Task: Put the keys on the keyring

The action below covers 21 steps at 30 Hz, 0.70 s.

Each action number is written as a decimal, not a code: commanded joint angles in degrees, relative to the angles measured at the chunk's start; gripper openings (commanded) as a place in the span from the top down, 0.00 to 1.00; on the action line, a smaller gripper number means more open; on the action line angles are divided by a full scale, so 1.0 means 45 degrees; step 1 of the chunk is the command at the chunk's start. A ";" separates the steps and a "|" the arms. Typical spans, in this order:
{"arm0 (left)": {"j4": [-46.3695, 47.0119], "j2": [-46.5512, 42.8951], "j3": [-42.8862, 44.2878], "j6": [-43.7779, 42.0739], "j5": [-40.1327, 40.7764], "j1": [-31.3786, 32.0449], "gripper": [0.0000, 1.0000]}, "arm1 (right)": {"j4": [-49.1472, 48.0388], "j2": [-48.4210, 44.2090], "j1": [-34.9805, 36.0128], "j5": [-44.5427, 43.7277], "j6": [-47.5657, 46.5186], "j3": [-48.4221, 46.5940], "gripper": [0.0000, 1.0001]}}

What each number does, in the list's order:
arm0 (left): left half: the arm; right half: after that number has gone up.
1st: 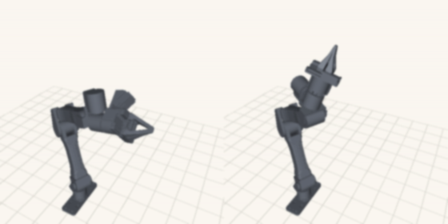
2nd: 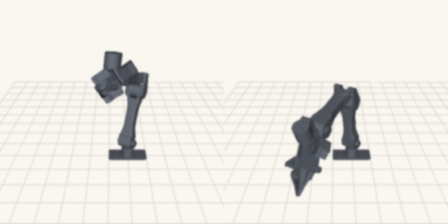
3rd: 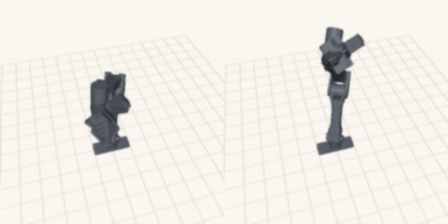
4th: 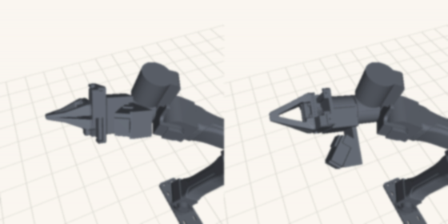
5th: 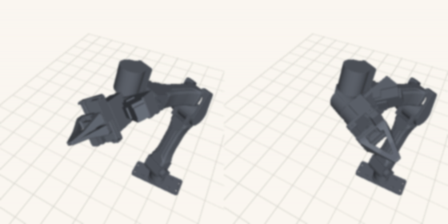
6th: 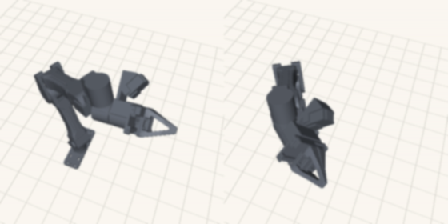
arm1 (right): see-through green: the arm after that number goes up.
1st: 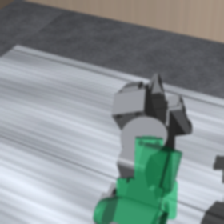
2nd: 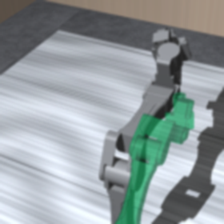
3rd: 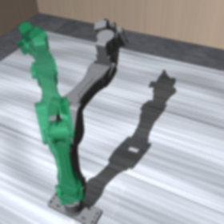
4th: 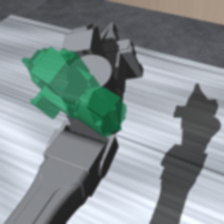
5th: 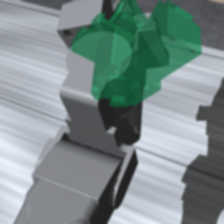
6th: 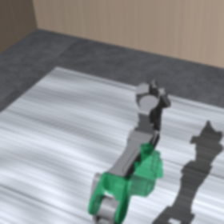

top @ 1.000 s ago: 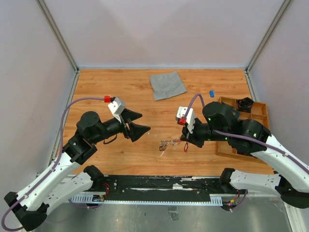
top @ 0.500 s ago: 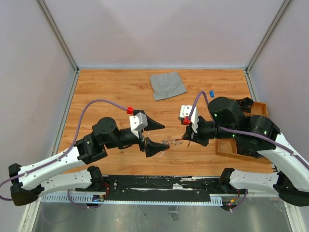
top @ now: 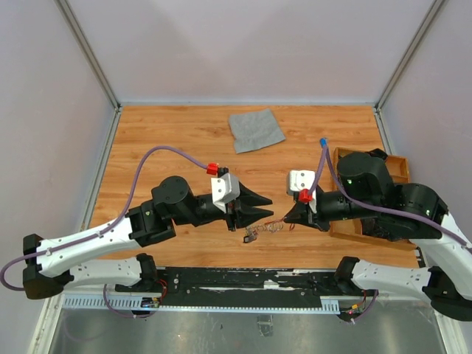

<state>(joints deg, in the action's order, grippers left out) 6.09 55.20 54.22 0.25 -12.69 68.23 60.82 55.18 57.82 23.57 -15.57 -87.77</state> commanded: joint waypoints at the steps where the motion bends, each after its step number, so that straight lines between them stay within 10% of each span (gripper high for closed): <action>1: 0.0353 0.0336 0.0769 -0.0148 -0.0956 0.0179 0.67 | -0.0677 -0.0545 -0.0076 0.0582 -0.0806 0.0011 0.99; 21: -0.0376 0.1247 0.1423 -0.0484 -0.1456 0.0433 0.72 | -0.1291 -0.0506 -0.0076 0.0957 -0.1428 0.0070 0.99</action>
<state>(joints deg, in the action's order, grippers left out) 3.99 60.77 58.46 -1.17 -18.39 69.34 58.37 53.25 57.82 26.44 -20.67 -87.61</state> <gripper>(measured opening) 0.309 0.017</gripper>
